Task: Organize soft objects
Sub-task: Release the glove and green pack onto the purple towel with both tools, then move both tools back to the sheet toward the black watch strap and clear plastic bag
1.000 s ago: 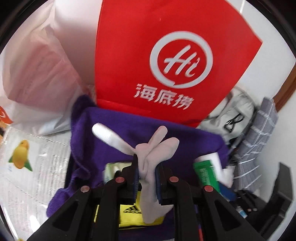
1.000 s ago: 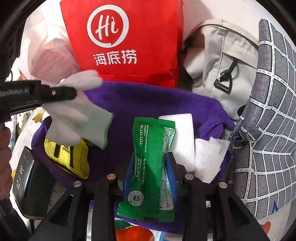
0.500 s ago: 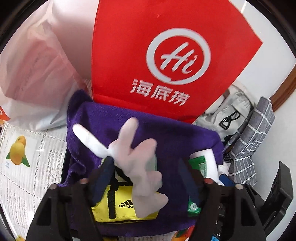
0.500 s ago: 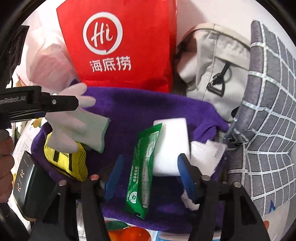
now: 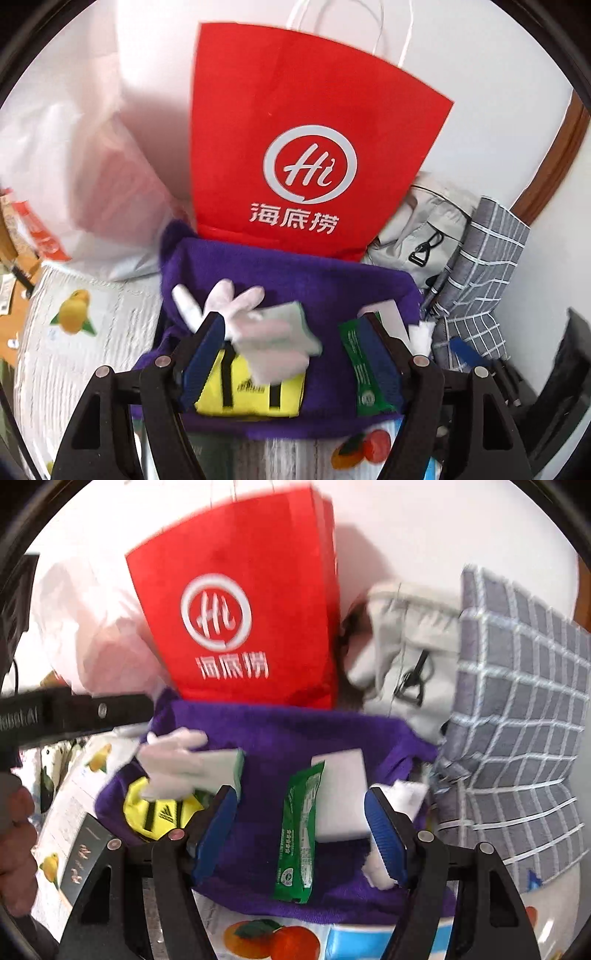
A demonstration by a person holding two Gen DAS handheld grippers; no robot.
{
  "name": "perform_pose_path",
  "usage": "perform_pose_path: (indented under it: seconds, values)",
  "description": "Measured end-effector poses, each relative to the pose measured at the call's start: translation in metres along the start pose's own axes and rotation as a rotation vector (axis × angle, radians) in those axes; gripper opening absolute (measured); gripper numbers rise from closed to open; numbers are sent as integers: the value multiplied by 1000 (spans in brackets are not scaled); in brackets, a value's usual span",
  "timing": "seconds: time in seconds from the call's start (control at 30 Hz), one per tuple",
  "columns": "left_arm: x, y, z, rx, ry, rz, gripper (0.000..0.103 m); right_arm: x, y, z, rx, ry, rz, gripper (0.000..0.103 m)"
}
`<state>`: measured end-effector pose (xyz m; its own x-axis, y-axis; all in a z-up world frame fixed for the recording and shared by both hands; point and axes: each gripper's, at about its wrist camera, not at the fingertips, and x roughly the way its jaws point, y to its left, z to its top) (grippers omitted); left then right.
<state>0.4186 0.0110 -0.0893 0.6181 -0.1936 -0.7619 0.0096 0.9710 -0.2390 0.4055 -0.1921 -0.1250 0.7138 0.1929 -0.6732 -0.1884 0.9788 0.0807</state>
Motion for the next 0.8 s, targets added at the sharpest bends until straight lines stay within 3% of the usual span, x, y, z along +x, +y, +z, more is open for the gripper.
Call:
perform_pose_path:
  seconds: [0.1,0.17,0.33,0.47,0.63,0.8]
  values:
    - [-21,7,-14,24,0,-8,73,-26,8,-12,-44,-15,-33,72]
    - [-36,11,-25,62,-8,31,73,-37,13,-27,-48,3,-47,72]
    - [-61,26,-53,54,10,-15,73,-71,35,-90,-59,60,-40,72]
    - [-79,36,-78,69,8,10,73,-87,56,-136,-32,111,-4,72]
    - [-94,55,-120,67,19,2,73,-94,80,-173,-39,144,39,79]
    - [-98,76,-168,40,45,28,73,-77,98,-200,-121,172,-12,80]
